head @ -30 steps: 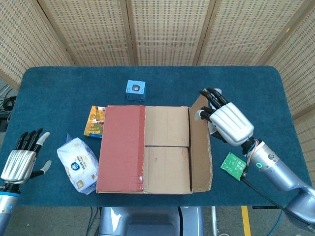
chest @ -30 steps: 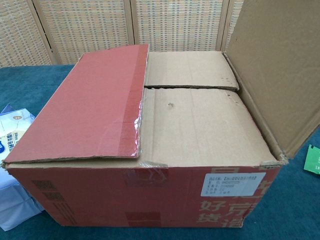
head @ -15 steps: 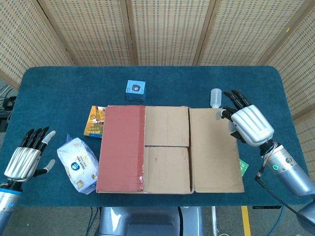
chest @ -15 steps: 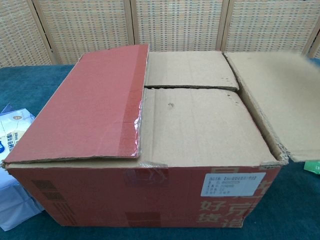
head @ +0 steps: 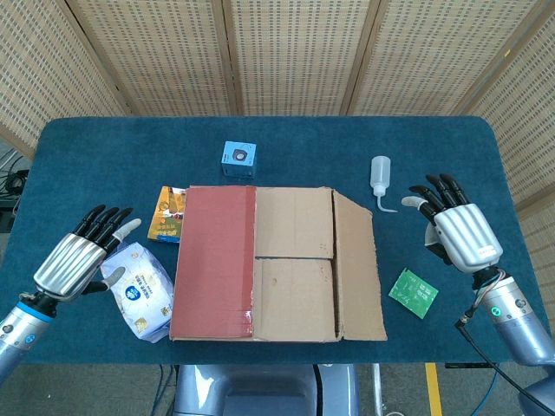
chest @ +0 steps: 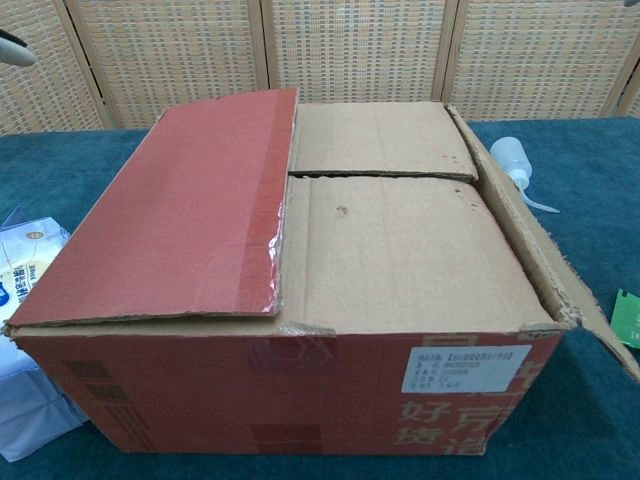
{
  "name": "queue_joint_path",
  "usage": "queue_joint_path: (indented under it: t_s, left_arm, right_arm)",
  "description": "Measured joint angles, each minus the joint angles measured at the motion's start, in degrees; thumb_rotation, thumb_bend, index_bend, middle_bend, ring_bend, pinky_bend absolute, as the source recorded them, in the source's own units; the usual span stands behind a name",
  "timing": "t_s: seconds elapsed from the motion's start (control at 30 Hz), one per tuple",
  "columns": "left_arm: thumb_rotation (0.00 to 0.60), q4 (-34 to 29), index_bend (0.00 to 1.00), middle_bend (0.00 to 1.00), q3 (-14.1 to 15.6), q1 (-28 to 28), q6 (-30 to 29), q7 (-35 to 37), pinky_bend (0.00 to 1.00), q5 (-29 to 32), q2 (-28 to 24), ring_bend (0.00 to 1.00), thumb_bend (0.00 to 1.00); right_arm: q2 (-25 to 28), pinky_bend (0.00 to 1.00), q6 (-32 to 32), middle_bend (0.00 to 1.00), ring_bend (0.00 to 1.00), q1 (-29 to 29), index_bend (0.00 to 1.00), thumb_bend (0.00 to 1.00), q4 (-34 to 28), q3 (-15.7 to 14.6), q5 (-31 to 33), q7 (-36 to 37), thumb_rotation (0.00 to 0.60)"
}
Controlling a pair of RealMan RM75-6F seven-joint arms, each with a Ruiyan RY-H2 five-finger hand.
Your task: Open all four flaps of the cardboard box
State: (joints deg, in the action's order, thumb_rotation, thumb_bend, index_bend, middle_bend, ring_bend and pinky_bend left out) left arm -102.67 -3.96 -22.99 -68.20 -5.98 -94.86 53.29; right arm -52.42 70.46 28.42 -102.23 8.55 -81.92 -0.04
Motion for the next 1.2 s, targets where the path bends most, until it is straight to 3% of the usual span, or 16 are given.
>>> queue_joint_path:
  t_s: [0.2,0.37,0.63,0.87,1.2]
  left_arm:
    - [0.520,-2.1,0.07,0.00,-0.9,-5.0,5.0,3.0,0.00,-2.4,-2.9,0.00,0.68]
    - [0.522,-3.6,0.07,0.00,-1.9,-11.5,11.3,6.4,0.00,-5.1,-4.8,0.00,0.82]
    - [0.521,-4.9,0.10,0.00,-4.1,-21.3,19.6,10.3,0.00,-7.2,-4.2,0.00,0.86]
    - [0.522,-4.5,0.19,0.09,-6.4,-28.4,25.9,13.2,0.00,-5.2,-0.5,0.00,0.90]
    - [0.521,-2.9,0.27,0.19,-7.1,-33.7,30.2,12.7,0.00,-0.4,6.2,0.05,0.95]
  right_arm:
    - [-1.9,0.00,3.5,0.15,0.00,-3.1,0.20,1.00,-0.4,-1.1,0.2,-3.1,0.600]
    - [-3.8,0.00,6.1,0.15,0.00,-5.3,0.20,1.00,-0.5,-2.0,-0.2,-5.7,0.600]
    - [-6.2,0.00,9.0,0.15,0.00,-8.0,0.20,1.00,0.0,-2.4,-0.6,-7.5,0.600]
    - [-6.1,0.00,9.5,0.15,0.00,-8.7,0.20,1.00,0.0,-2.0,-0.8,-7.4,0.600]
    - [-5.9,0.00,9.2,0.15,0.00,-9.6,0.20,1.00,0.8,-1.6,-0.7,-6.3,0.600]
